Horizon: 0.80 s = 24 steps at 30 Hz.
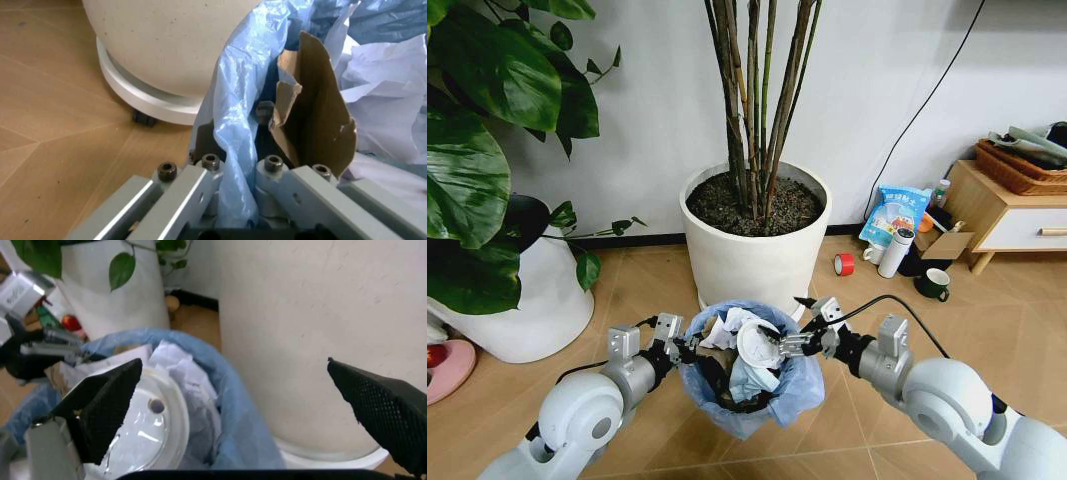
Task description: Pick up the trash bin and place the garbage on the floor into it.
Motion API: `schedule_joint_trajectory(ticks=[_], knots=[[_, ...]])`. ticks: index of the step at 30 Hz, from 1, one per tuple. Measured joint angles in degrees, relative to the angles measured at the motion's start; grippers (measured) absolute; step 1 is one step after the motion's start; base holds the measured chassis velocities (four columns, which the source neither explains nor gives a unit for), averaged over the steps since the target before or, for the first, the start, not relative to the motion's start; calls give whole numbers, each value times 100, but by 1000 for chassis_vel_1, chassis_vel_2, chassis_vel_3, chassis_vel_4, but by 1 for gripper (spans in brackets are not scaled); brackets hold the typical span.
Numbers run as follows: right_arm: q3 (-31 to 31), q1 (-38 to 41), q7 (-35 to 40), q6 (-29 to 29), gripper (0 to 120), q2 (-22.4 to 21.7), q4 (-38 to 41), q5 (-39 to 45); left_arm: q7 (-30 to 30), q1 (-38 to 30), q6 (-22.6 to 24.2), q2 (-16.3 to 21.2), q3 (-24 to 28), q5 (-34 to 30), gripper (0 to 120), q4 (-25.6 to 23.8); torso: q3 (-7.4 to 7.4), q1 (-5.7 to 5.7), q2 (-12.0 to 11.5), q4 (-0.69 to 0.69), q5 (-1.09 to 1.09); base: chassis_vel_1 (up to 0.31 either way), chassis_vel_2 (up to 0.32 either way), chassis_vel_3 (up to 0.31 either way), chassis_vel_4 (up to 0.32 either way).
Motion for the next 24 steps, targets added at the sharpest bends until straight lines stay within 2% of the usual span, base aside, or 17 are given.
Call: schedule_joint_trajectory(ticks=[13,17,24], knots=[[660,-403,235,362,100,267,214,31,-37,30,-4,-8,-166,-3,0,18,0,0,0,0,0,0,0,0,0],[779,-624,717,284,100,561,243,-457,-106,105,-8,8,-236,-5,0,-20,0,0,0,0,0,0,0,0,0],[901,-1038,751,298,100,875,259,-1201,-153,228,-28,-18,-322,2,0,-96,0,0,0,0,0,0,0,0,0]])
